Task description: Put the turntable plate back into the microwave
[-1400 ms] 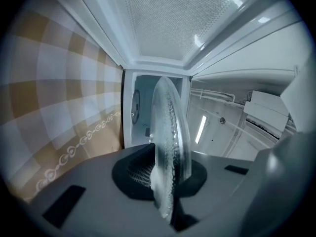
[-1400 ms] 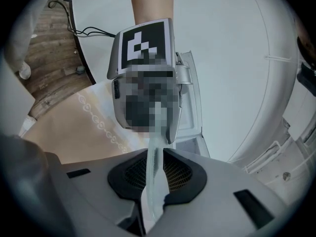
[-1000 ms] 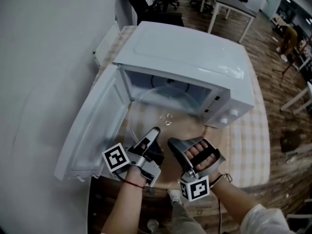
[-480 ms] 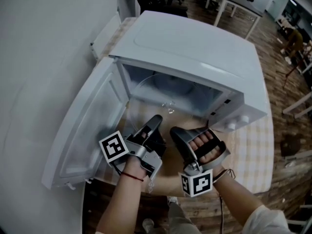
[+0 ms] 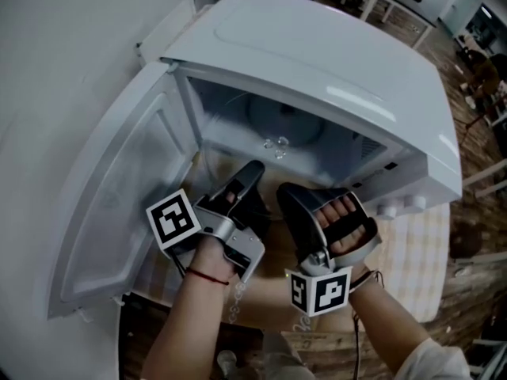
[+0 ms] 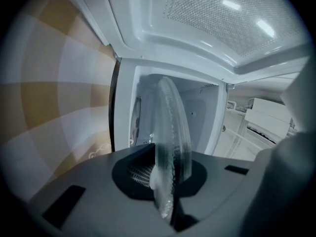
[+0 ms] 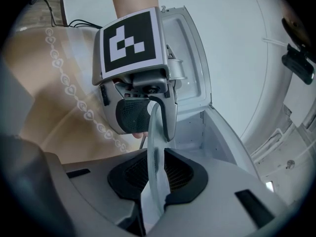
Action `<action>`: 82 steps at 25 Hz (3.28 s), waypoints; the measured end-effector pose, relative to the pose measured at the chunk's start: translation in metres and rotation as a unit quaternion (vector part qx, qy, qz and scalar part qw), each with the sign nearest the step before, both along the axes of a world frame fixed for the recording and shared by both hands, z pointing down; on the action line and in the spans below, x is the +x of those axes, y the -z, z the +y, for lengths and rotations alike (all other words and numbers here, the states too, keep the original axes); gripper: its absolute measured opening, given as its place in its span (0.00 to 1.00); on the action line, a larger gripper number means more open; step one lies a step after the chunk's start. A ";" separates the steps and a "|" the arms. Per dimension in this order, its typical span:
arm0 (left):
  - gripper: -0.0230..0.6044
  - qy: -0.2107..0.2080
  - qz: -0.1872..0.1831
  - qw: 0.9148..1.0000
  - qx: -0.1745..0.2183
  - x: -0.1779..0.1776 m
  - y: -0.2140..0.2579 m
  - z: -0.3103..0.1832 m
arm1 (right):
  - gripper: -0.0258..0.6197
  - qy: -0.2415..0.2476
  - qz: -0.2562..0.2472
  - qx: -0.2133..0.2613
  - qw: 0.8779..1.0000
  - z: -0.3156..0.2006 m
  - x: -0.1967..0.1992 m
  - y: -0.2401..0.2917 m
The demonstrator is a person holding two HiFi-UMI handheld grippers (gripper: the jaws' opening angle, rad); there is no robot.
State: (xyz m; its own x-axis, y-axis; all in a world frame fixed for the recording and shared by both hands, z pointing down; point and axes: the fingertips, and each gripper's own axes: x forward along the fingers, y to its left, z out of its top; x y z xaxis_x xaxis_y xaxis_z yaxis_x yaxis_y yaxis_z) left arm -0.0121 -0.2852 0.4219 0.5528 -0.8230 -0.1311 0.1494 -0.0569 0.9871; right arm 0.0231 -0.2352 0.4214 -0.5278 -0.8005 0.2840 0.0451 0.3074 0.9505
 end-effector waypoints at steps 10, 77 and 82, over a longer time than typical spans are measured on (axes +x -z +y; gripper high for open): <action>0.06 0.003 -0.001 1.000 0.008 0.005 0.000 -0.028 | 0.14 -0.031 -0.022 -0.006 0.999 -0.028 0.005 -0.003; 0.16 -0.013 -0.052 0.997 -0.052 0.019 0.000 -0.116 | 0.14 -0.195 -0.052 -0.187 0.961 -0.090 0.011 0.014; 0.33 -0.062 -0.065 0.995 -0.033 0.027 0.006 -0.096 | 0.14 -0.201 -0.053 -0.188 0.960 -0.093 0.011 0.019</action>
State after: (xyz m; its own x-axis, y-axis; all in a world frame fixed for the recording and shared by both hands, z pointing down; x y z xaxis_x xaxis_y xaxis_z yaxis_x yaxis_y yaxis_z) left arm 0.0154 -0.3808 0.4162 0.6599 -0.7513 -0.0001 0.0222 0.0194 0.9996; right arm 0.0342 -0.3280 0.4026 -0.2390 -0.7972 0.5543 -0.2391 0.6016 0.7622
